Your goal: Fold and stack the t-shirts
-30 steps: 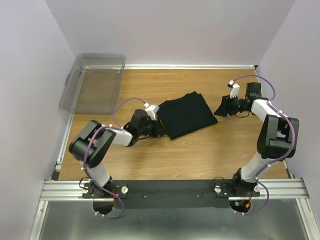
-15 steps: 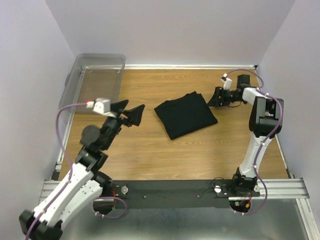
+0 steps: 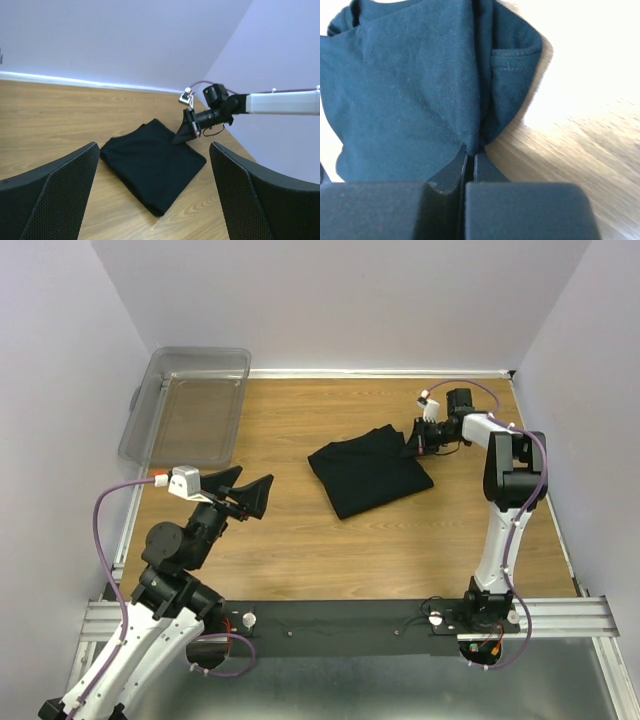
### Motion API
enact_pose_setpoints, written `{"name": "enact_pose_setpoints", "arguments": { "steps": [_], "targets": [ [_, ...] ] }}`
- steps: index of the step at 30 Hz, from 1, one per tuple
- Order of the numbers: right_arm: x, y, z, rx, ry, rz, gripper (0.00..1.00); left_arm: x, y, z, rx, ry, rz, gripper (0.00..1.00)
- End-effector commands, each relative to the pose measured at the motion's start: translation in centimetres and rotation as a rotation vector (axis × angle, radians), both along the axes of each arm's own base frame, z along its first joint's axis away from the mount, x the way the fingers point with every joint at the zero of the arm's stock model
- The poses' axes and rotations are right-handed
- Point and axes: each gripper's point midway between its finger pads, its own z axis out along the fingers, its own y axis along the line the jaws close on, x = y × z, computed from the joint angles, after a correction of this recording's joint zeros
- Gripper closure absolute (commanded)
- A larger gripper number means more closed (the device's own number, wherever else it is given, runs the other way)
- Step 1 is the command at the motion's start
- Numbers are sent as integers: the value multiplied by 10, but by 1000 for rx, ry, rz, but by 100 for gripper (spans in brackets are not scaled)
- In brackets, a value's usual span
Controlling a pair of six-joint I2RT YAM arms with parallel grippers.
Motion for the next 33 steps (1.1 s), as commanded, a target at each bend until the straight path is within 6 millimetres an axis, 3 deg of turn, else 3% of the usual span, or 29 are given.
{"name": "enact_pose_setpoints", "arguments": {
  "steps": [1, 2, 4, 5, 8, 9, 10, 12, 13, 15, 16, 17, 18, 24, 26, 28, 29, 30, 31, 32, 33],
  "targets": [
    [14, -44, 0, -137, -29, -100, 99, 1, 0, -12, 19, 41, 2, 2],
    [20, -70, 2, -180, -51, -146, 100, 1, 0, -12, 26, 41, 0, 2],
    [28, -101, 8, -239, -83, -197, 99, 0, -1, -12, 30, 37, -7, 2],
    [34, -135, 12, -333, -117, -235, 99, 0, -2, -12, 29, 34, -13, 2],
    [37, -184, 17, -466, -146, -285, 99, -1, -6, -13, 29, 27, -29, 2],
    [40, -213, 20, -539, -159, -320, 99, 0, -7, -15, 32, 30, -32, 2],
    [41, -227, 22, -572, -163, -339, 96, 1, -9, -16, 36, 28, -39, 2],
    [44, -259, 22, -658, -158, -384, 88, 3, -12, -20, 45, 34, -48, 2],
    [51, -282, 32, -697, -178, -428, 73, 4, -14, -20, 48, 32, -55, 2],
    [56, -306, 37, -752, -184, -464, 49, 5, -16, -21, 51, 35, -61, 2],
    [62, -318, 49, -776, -218, -468, 39, 5, -16, -22, 51, 35, -64, 2],
    [63, -320, 52, -791, -232, -454, 28, 5, -17, -22, 51, 33, -67, 2],
    [65, -318, 59, -788, -257, -431, 24, 5, -17, -22, 50, 31, -68, 2],
    [59, -307, 91, -793, -323, -404, 23, 5, -16, -19, 49, 24, -66, 2],
    [54, -299, 118, -778, -379, -402, 23, 5, -16, -17, 51, 18, -65, 2],
    [45, -273, 126, -704, -422, -328, 23, 6, -16, -13, 55, 7, -58, 2],
    [38, -260, 153, -679, -492, -306, 23, 7, -15, -11, 55, 4, -50, 2],
    [25, -231, 147, -582, -511, -218, 23, 9, -13, -6, 45, -2, -40, 2],
    [16, -217, 154, -538, -543, -181, 22, 11, -12, -4, 38, 2, -26, 2],
    [1, -202, 183, -514, -621, -161, 18, 18, -7, -6, 40, 17, 13, 2],
    [-16, -184, 172, -434, -601, -144, 11, 20, -2, 5, 31, 8, 44, 2]
  ]
}}
